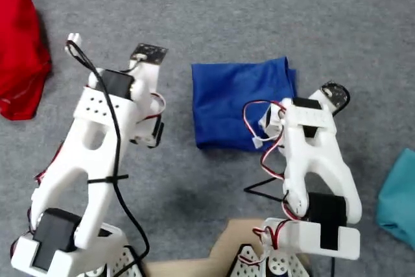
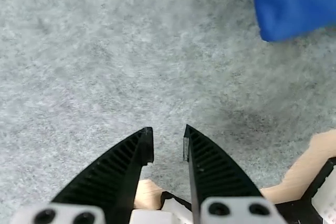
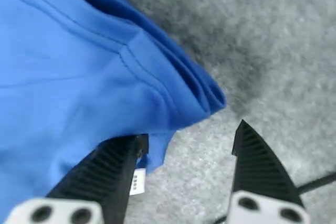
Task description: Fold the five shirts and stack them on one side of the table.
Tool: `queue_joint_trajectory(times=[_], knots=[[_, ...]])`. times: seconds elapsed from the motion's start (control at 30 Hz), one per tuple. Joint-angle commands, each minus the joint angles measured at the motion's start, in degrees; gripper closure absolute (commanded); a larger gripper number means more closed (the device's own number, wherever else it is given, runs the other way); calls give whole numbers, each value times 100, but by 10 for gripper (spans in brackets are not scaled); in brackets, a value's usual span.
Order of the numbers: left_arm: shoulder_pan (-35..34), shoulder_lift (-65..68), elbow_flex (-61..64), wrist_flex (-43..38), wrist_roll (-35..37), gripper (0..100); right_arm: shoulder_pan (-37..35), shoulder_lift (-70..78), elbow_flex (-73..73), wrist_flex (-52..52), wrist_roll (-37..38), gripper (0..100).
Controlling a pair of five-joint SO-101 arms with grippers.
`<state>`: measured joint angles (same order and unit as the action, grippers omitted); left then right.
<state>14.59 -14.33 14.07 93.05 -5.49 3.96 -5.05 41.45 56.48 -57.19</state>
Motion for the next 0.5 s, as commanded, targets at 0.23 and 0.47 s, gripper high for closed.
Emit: queue_joint_trajectory(times=[0.23, 0.47], knots=[[123, -198, -35, 202, 26, 889, -40, 48, -620, -176, -70, 889], [123, -207, -44, 202, 26, 889, -40, 242, -488, -571, -70, 816]])
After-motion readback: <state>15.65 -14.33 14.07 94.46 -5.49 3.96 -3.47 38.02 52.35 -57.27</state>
